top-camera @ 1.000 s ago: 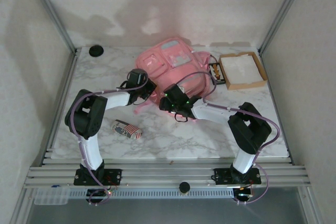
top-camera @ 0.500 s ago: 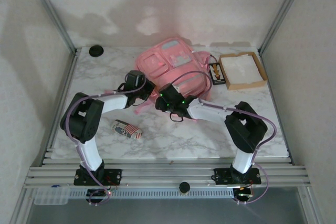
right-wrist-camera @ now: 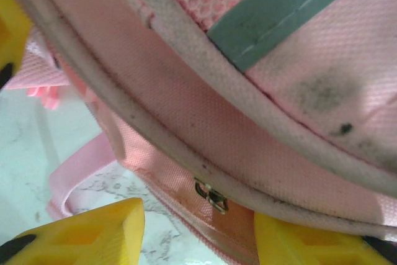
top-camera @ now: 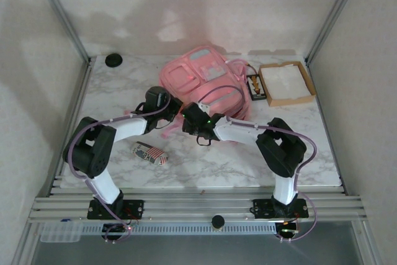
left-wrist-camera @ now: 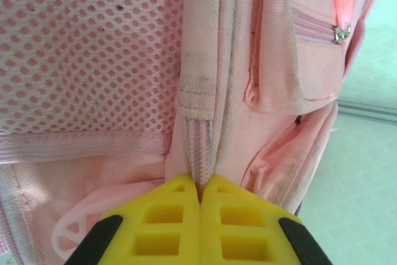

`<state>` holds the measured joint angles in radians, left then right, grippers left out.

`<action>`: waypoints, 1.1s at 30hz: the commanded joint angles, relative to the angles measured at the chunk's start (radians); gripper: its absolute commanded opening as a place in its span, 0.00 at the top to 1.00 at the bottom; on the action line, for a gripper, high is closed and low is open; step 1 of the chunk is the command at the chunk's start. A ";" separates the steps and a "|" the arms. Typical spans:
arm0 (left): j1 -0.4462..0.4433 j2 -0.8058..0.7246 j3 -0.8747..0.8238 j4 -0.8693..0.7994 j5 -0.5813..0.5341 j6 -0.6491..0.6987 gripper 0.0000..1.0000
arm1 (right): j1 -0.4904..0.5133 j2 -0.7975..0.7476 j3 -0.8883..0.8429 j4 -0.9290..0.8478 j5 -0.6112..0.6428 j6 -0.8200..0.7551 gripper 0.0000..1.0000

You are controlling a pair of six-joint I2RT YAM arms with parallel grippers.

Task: Pack the student bag
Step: Zip the student bag at the center of the table.

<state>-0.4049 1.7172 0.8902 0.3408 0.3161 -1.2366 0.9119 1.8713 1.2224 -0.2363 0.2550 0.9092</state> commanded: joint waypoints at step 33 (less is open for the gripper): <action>-0.079 -0.118 -0.030 -0.050 0.003 0.027 1.00 | -0.101 -0.238 -0.228 0.479 0.092 0.088 0.67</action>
<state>-0.4515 1.6497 0.8749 0.3408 0.2779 -1.2339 0.8532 1.6703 1.0004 0.0132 0.2764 0.9993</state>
